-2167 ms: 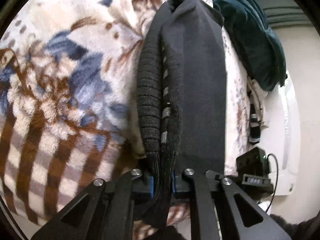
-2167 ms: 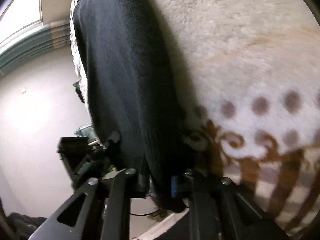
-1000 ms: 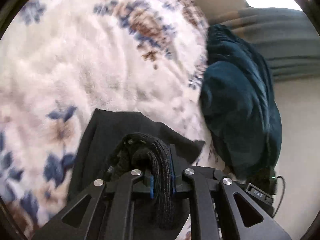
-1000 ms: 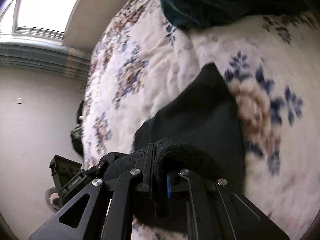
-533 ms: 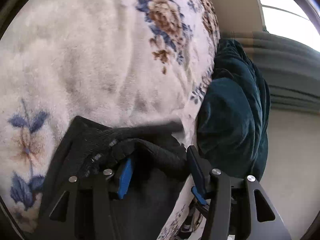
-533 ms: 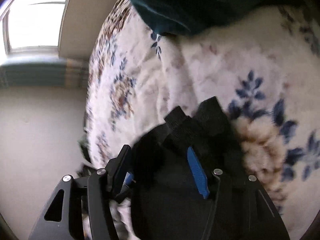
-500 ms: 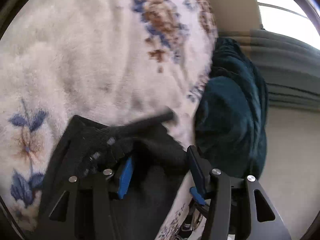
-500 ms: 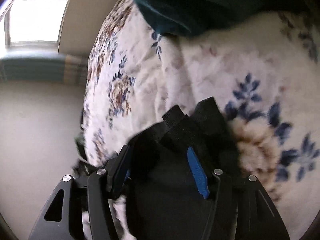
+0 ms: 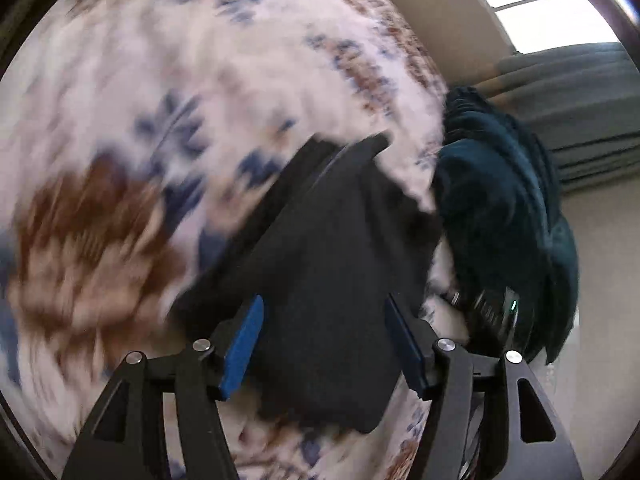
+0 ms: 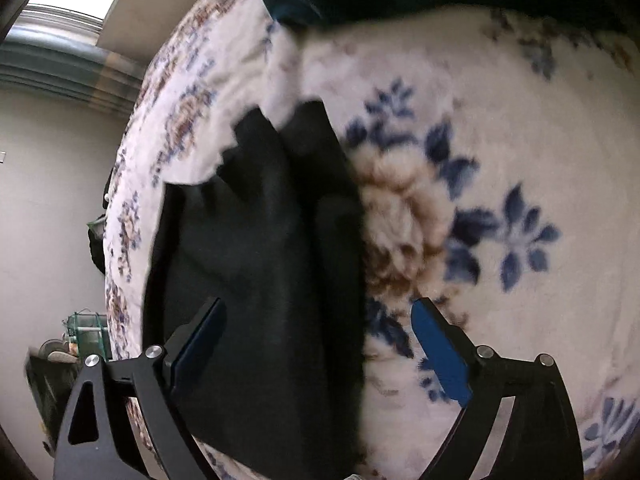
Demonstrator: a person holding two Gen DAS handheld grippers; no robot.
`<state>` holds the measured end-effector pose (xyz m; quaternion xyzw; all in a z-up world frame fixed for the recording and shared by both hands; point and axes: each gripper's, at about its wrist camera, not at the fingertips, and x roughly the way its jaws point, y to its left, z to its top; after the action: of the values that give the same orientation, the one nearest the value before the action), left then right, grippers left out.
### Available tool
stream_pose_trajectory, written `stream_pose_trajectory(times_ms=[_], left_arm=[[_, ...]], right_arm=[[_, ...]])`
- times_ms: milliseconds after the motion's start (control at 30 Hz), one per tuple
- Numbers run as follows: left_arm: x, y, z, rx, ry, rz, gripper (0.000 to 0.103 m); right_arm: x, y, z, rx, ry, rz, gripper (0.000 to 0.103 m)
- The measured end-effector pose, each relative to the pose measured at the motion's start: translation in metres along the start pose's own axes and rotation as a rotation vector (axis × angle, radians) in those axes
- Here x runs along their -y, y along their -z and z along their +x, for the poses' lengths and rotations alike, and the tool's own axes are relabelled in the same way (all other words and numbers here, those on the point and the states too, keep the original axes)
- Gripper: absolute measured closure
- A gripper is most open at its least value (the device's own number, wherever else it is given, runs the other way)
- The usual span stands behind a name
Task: Fold small clothes
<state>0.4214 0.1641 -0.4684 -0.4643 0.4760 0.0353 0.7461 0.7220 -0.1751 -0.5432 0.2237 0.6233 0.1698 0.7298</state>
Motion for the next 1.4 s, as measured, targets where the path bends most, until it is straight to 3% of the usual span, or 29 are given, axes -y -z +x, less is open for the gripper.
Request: stream_pose_trajectory(times_ms=[67,167,233,467,533,567,633,733,833,1033,1100,1200,1267,1333,1400], left_arm=[[-0.016,0.02,0.007,0.004,0.001,-0.041,0.043],[-0.034,0.037,0.032,0.0,0.069,-0.163,0.043],[-0.038,0.035,0.05,0.032,0.114,-0.213,0.034],[-0.036,0.028,0.065,0.123,0.051,-0.237,0.034],[-0.034,0.025,0.062,0.119,0.033,-0.219,0.04],[-0.034,0.021,0.06,0.111,0.034,-0.211,0.041],[-0.034,0.007,0.057,0.098,0.035,-0.178,0.041],[-0.032,-0.016,0.058,0.047,0.031,-0.105,0.041],[-0.021,-0.04,0.059,-0.015,0.015,0.057,0.041],[0.023,-0.098,0.098,-0.225,0.046,0.31,0.041],[0.036,-0.1,0.115,-0.308,0.026,0.382,0.041],[0.048,-0.091,0.109,-0.334,-0.007,0.473,0.04],[0.049,-0.084,0.088,-0.311,0.005,0.467,0.04],[0.041,-0.075,0.062,-0.276,0.015,0.431,0.037],[0.028,-0.067,0.047,-0.261,0.019,0.384,0.034]], right_arm=[[0.004,-0.003,0.016,-0.016,-0.047,-0.001,0.008],[0.012,-0.012,0.034,-0.019,-0.119,0.034,0.008],[0.015,-0.019,0.042,-0.023,-0.154,0.051,0.008],[0.012,-0.046,0.066,-0.047,-0.212,0.068,0.007],[0.009,-0.047,0.071,-0.051,-0.187,0.049,0.009],[0.006,-0.045,0.073,-0.046,-0.151,0.026,0.013],[0.003,-0.041,0.073,-0.056,-0.121,0.007,0.073],[0.015,-0.024,0.058,-0.013,-0.154,0.09,0.081],[0.032,0.006,0.032,0.046,-0.175,0.185,0.083],[0.077,0.131,-0.024,0.13,-0.23,0.484,0.083],[0.075,0.181,-0.036,0.134,-0.225,0.552,0.084],[0.062,0.22,-0.036,0.088,-0.223,0.562,0.08],[0.056,0.222,-0.04,0.075,-0.141,0.511,0.07],[0.057,0.218,-0.054,0.08,-0.076,0.441,0.032],[0.062,0.211,-0.076,0.115,-0.028,0.364,0.02]])
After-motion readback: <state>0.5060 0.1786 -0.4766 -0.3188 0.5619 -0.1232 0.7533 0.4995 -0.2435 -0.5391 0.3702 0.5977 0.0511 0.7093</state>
